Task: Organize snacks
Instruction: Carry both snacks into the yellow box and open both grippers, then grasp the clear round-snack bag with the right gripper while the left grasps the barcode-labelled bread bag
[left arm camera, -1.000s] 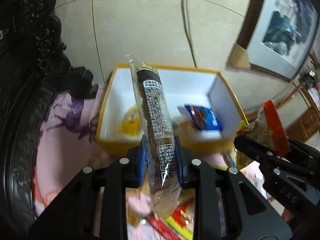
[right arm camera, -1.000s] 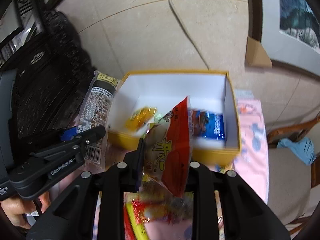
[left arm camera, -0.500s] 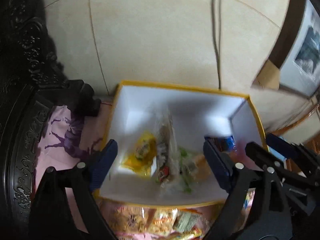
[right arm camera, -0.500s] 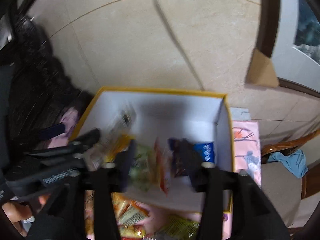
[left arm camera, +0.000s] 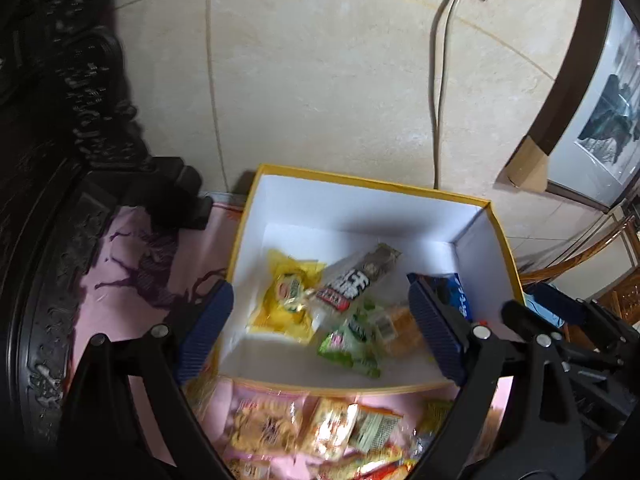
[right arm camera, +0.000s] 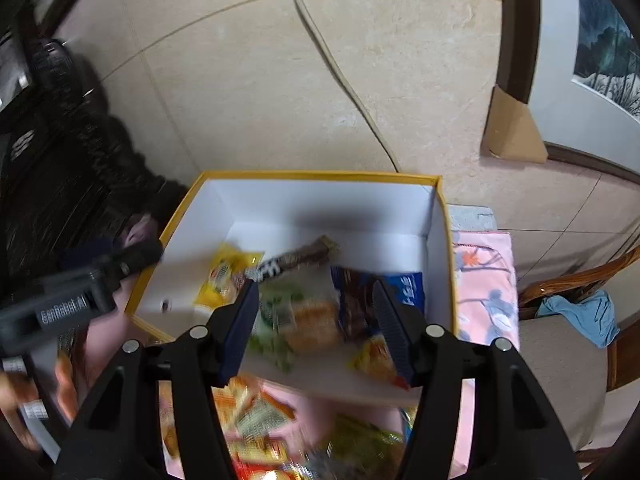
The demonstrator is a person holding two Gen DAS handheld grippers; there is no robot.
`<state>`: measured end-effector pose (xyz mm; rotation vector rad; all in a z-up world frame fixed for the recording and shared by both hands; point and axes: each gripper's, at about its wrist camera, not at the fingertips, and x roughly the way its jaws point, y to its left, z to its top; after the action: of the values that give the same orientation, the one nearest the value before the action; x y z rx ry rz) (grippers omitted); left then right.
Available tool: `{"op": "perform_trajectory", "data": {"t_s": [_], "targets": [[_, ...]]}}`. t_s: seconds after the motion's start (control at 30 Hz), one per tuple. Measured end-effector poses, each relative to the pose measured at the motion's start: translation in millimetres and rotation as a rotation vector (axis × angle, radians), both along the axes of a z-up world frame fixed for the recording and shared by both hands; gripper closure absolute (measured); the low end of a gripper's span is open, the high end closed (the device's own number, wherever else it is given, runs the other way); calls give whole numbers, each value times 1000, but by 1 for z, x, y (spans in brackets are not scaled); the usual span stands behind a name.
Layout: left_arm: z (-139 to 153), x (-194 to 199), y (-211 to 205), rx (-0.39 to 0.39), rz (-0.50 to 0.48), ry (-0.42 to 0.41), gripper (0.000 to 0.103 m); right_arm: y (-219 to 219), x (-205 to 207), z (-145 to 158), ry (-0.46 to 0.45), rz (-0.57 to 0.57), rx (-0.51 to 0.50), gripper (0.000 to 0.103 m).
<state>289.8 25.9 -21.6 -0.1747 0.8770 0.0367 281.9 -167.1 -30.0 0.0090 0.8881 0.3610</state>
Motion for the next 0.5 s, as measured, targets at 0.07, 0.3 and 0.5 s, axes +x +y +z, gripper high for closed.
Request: {"op": "perform_trajectory", "data": {"t_s": [0.07, 0.3, 0.5], "targets": [[-3, -23, 5, -1, 7, 6, 8, -17, -23, -1, 1, 23, -14, 43], [-58, -114, 16, -11, 27, 117, 7, -85, -100, -49, 119, -21, -56, 43], [-103, -183, 10, -11, 2, 200, 7, -156, -154, -115, 288, -223, -47, 43]]}}
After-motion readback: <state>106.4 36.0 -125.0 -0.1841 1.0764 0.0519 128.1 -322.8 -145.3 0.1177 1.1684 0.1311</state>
